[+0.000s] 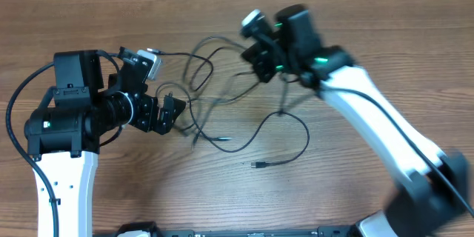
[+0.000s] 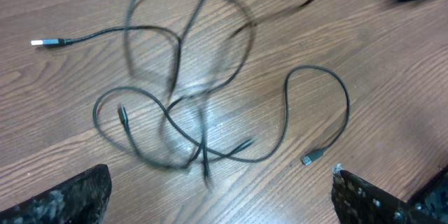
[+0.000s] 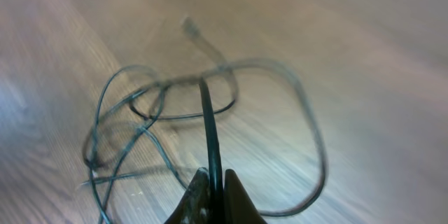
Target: Untangle cables
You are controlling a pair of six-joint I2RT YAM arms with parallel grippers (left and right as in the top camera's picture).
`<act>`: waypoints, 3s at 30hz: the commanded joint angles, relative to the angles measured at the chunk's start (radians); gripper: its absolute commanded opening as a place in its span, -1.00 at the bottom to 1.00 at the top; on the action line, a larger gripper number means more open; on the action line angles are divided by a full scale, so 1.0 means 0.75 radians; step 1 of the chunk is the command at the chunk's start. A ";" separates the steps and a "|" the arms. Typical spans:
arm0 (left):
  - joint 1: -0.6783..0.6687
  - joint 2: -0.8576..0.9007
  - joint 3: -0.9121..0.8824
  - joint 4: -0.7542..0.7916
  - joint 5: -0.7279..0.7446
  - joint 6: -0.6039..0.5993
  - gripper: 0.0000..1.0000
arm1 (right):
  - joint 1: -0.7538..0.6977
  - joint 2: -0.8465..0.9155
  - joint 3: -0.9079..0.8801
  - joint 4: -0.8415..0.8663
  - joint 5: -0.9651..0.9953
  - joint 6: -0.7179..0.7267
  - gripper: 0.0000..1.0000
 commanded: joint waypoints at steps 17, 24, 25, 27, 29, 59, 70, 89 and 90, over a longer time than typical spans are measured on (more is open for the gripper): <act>0.006 0.008 0.022 0.003 0.001 0.033 1.00 | -0.154 -1.207 0.026 0.044 1.033 -0.076 -0.92; 0.006 0.008 0.022 0.003 0.001 0.033 1.00 | -0.178 -1.129 0.025 -0.142 1.609 -0.108 -0.92; 0.006 0.008 0.022 0.003 0.001 0.033 1.00 | -0.197 -1.124 0.025 -0.148 1.610 -0.115 -0.92; 0.006 0.008 0.022 0.003 0.001 0.033 1.00 | -0.252 -1.113 0.025 -0.154 1.610 -0.115 -0.92; 0.006 0.008 0.022 0.003 0.001 0.033 0.99 | -0.361 -1.084 0.023 -0.162 1.609 -0.115 -0.92; 0.006 0.008 0.022 0.003 0.001 0.033 1.00 | -2.242 0.133 0.022 -0.474 -0.354 0.670 1.00; 0.006 0.008 0.022 0.003 0.001 0.033 1.00 | -2.241 -0.044 0.024 -0.597 -0.163 0.595 1.00; 0.006 0.009 0.022 0.003 0.001 0.033 0.99 | -1.553 -0.424 0.022 -0.575 -0.388 0.538 1.00; 0.006 0.009 0.022 0.003 0.001 0.033 1.00 | -1.474 -0.411 0.022 -0.575 -0.387 0.512 1.00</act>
